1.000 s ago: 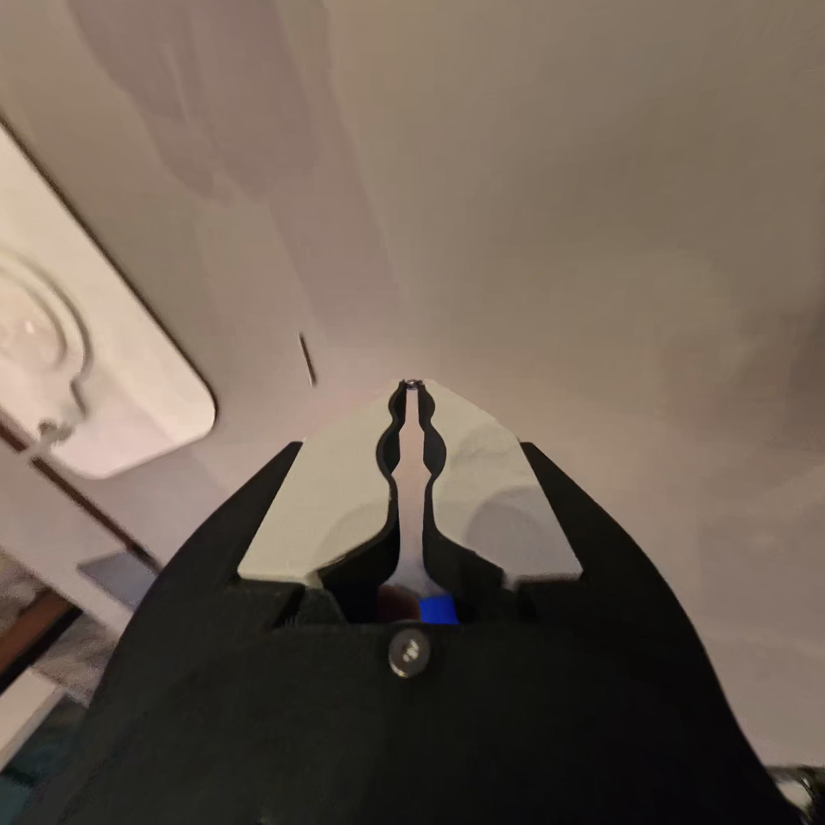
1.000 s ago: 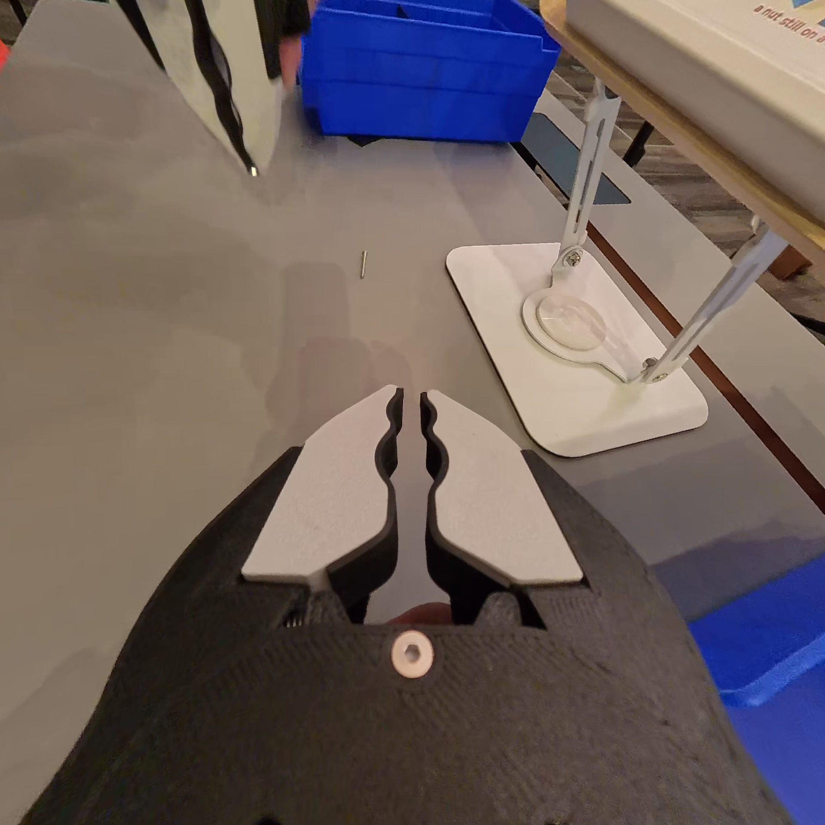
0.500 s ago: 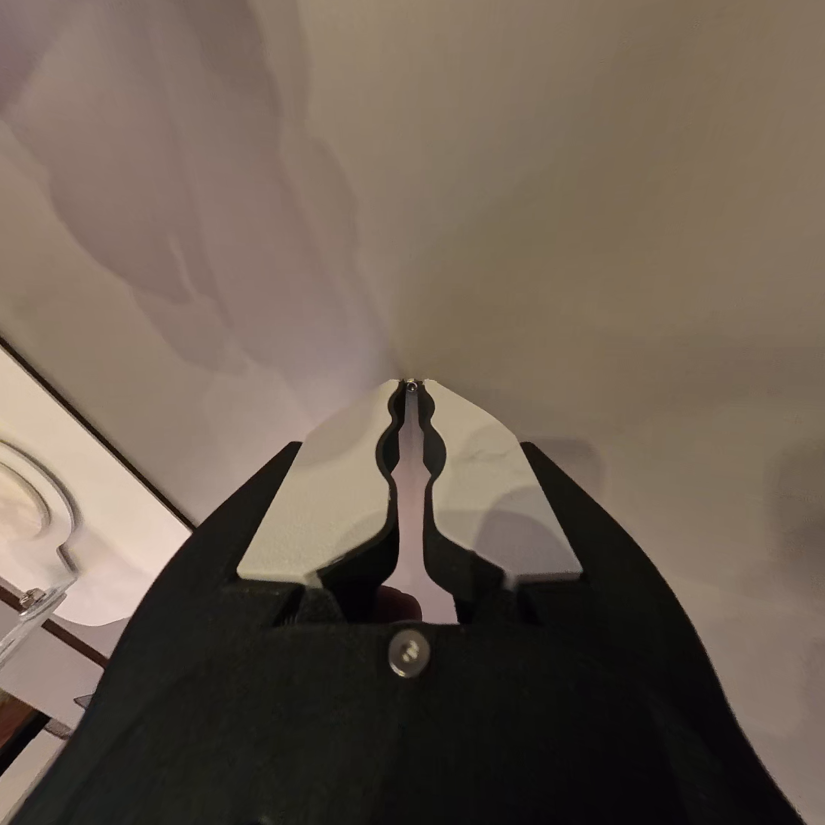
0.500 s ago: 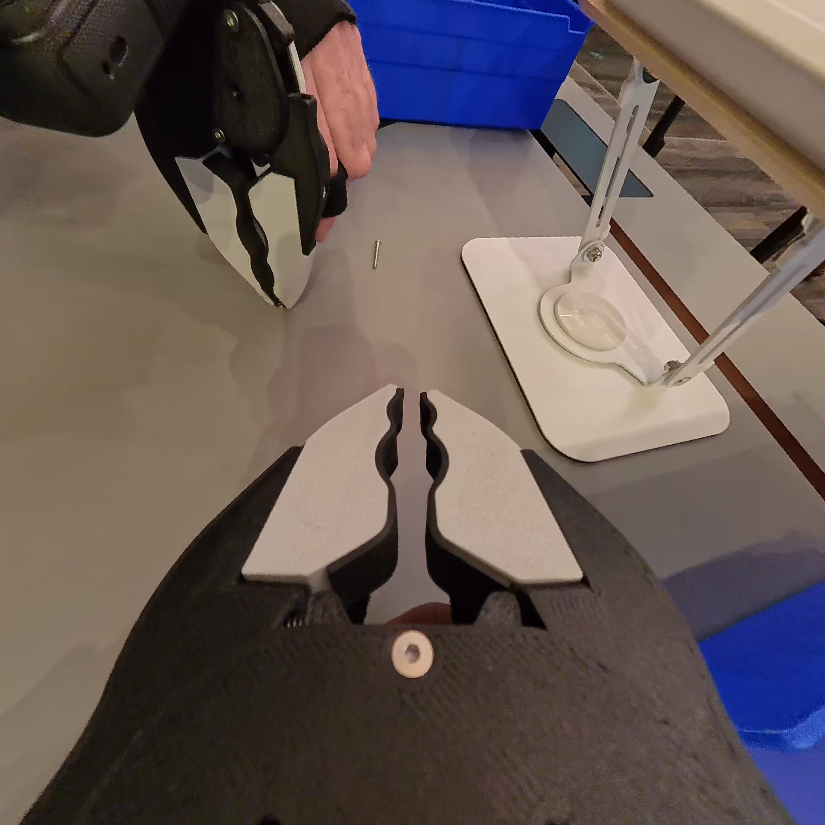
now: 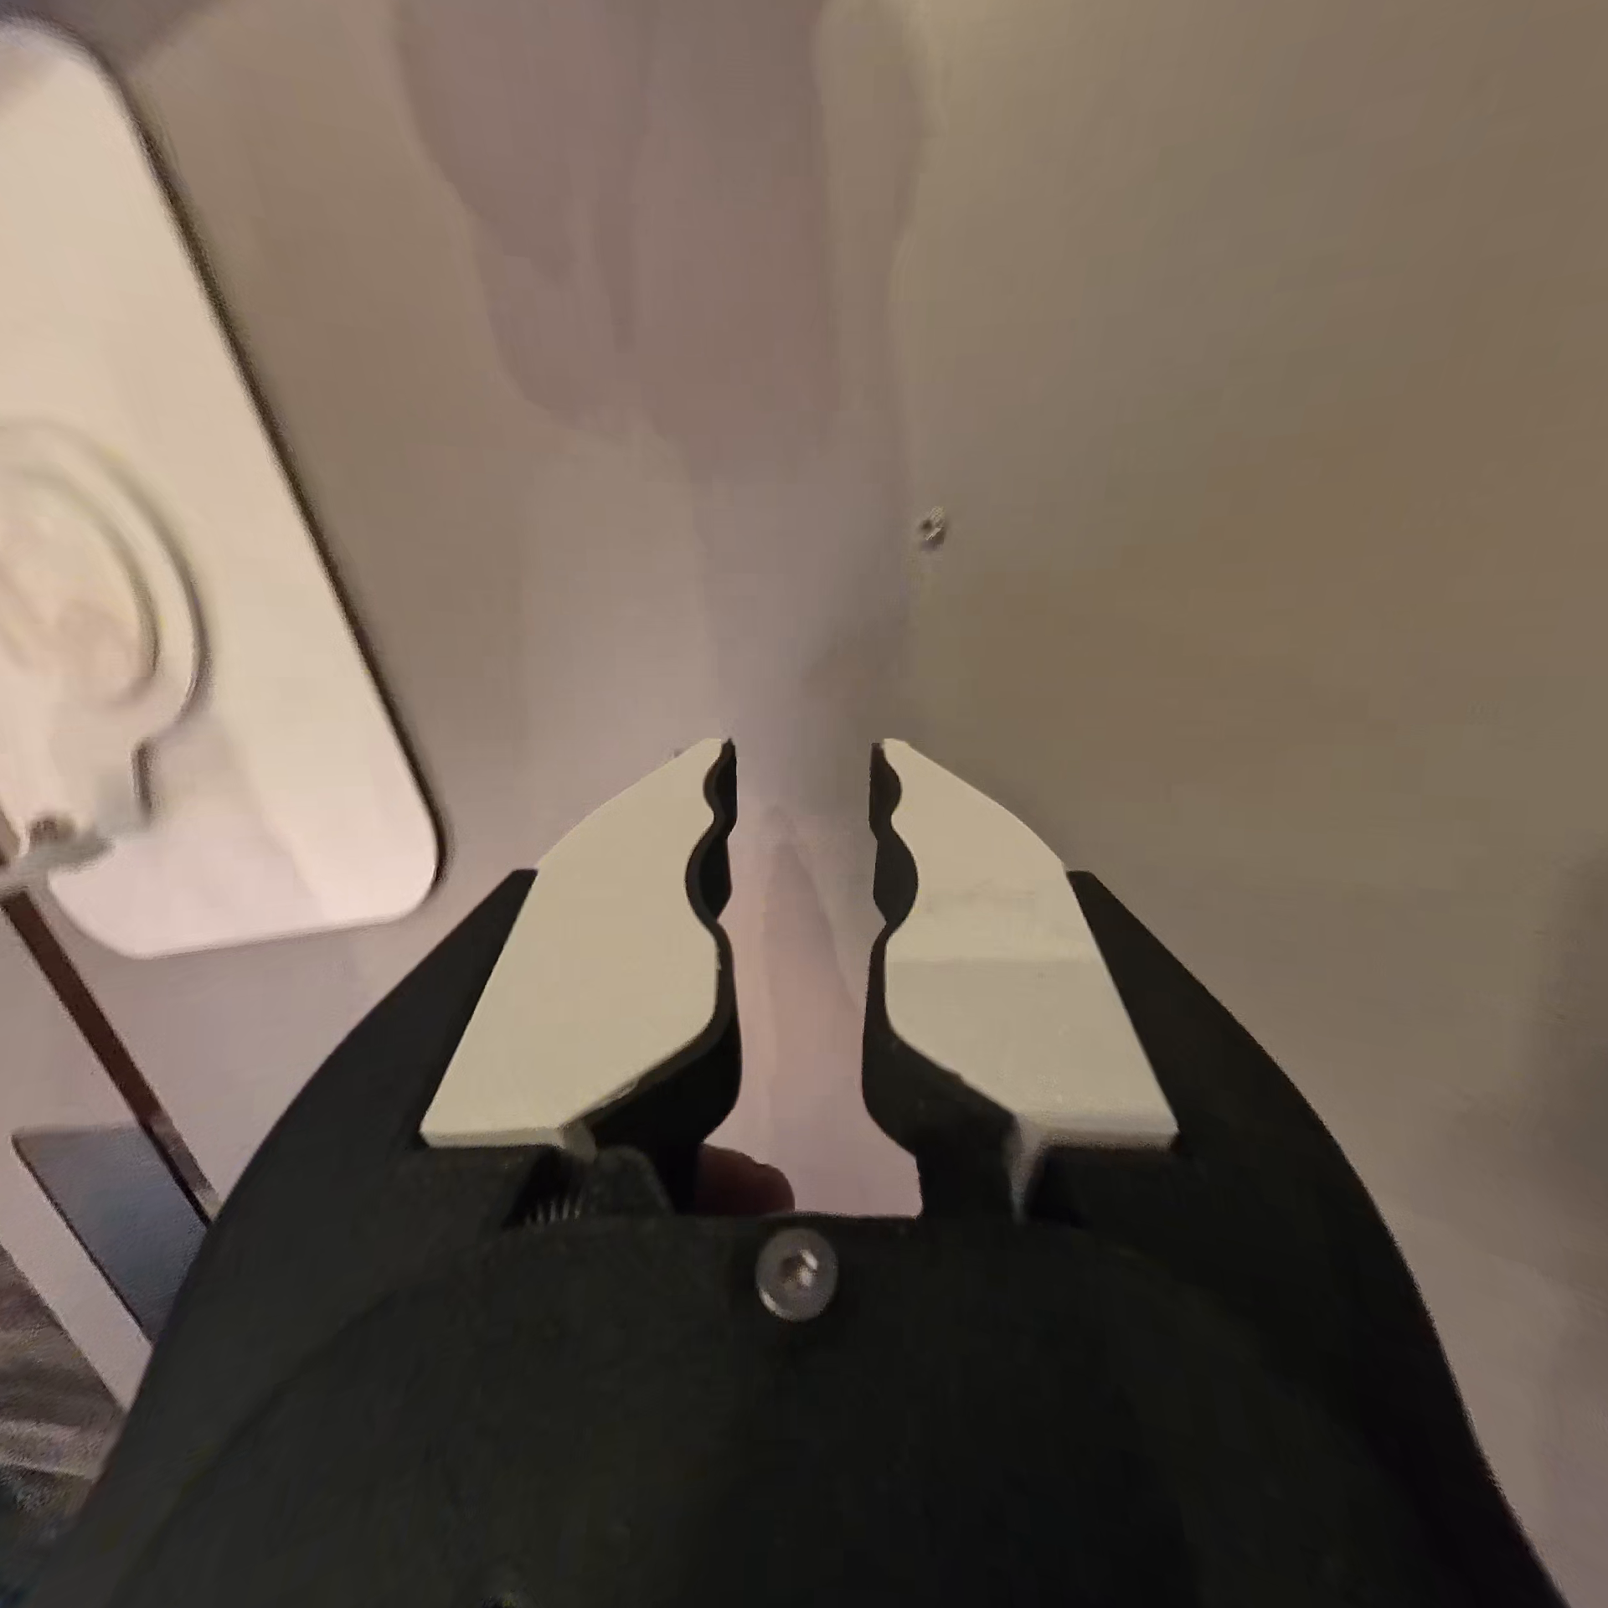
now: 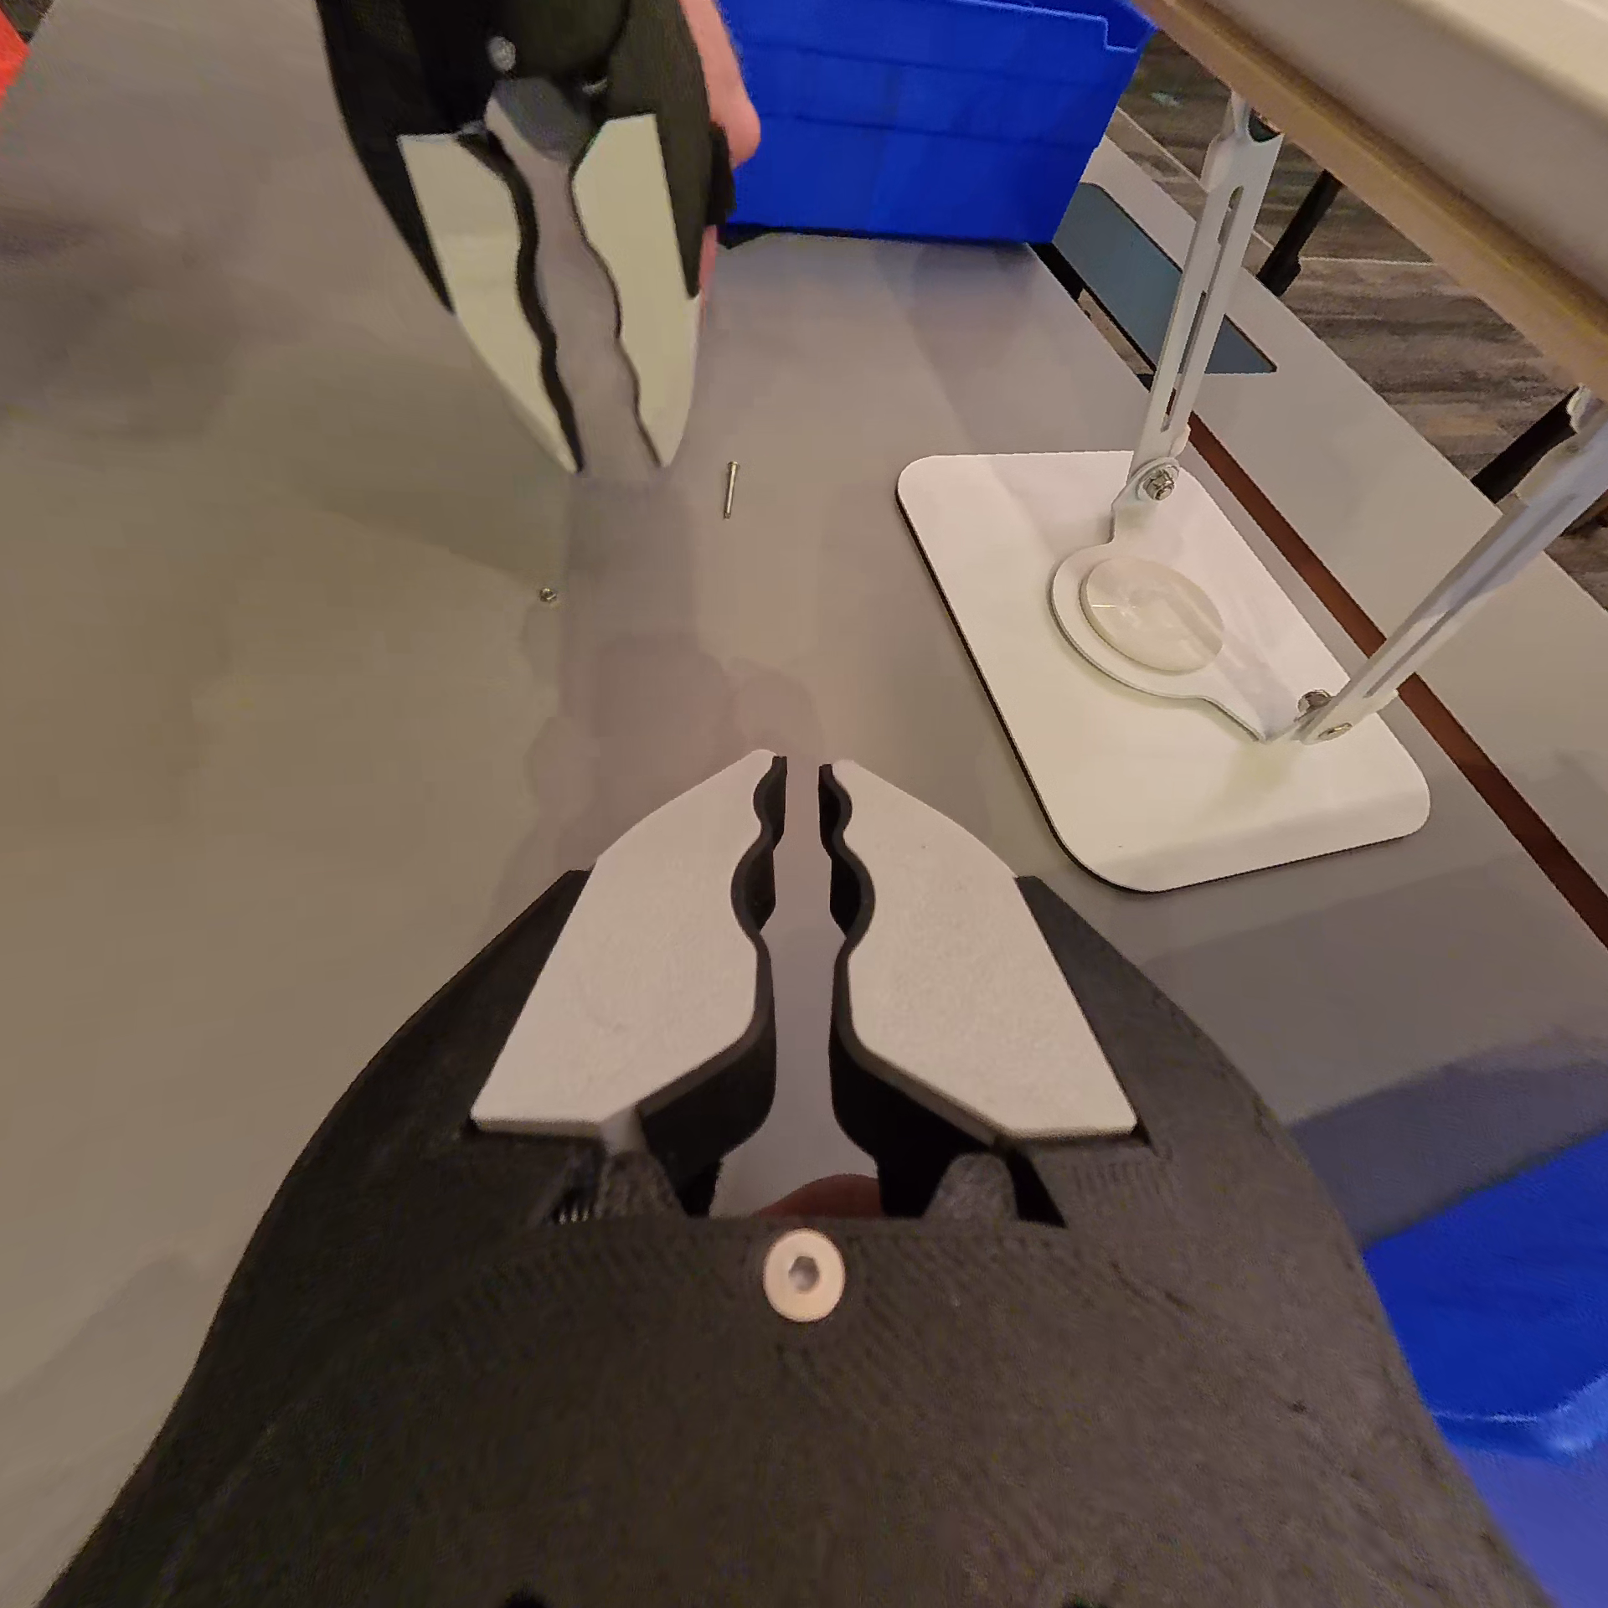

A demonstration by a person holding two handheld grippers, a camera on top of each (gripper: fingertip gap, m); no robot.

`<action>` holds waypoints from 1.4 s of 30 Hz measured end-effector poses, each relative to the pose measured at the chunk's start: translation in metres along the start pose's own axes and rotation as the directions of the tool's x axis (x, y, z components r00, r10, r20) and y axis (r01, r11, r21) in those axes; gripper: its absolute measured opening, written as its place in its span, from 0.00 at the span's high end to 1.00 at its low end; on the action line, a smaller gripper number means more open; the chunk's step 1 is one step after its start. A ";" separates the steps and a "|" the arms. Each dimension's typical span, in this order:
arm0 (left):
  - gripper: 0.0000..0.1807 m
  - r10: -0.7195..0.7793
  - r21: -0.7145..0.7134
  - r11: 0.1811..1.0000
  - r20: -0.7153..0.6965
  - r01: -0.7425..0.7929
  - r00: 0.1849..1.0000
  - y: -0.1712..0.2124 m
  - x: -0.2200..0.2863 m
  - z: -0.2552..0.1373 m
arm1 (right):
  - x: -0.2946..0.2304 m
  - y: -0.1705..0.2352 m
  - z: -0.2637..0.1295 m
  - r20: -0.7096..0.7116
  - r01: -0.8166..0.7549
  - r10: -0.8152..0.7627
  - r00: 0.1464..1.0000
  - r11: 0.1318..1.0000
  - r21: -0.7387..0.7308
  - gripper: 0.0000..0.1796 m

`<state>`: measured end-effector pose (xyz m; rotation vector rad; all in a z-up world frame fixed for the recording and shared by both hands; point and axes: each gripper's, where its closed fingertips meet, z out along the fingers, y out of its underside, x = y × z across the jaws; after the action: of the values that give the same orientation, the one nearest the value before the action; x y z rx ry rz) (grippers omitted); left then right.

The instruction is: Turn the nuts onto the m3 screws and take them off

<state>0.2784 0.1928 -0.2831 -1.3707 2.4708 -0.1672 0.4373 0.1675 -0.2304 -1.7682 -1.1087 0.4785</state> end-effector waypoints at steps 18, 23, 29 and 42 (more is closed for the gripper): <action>0.99 -0.080 0.040 0.996 -0.097 0.084 0.992 0.044 -0.032 0.021 | 0.001 0.009 0.005 0.019 -0.022 0.023 1.000 1.000 -0.014 0.96; 0.99 -0.076 0.041 0.996 -0.127 0.082 0.989 0.044 -0.032 0.021 | 0.001 0.009 0.004 0.020 -0.027 0.027 0.999 1.000 -0.012 0.96; 0.99 -0.094 0.067 0.993 -0.101 0.101 0.990 0.041 -0.033 0.022 | -0.001 0.007 0.005 0.028 -0.028 0.029 0.999 1.000 -0.004 0.96; 0.99 -0.353 0.500 0.818 0.045 0.284 0.935 0.012 -0.021 -0.020 | -0.065 -0.019 0.043 0.220 0.093 -0.091 0.971 0.996 0.003 0.92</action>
<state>0.2726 0.2163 -0.2627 -1.4863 1.8822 -0.6989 0.3645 0.1374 -0.2439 -1.6907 -1.3420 0.6254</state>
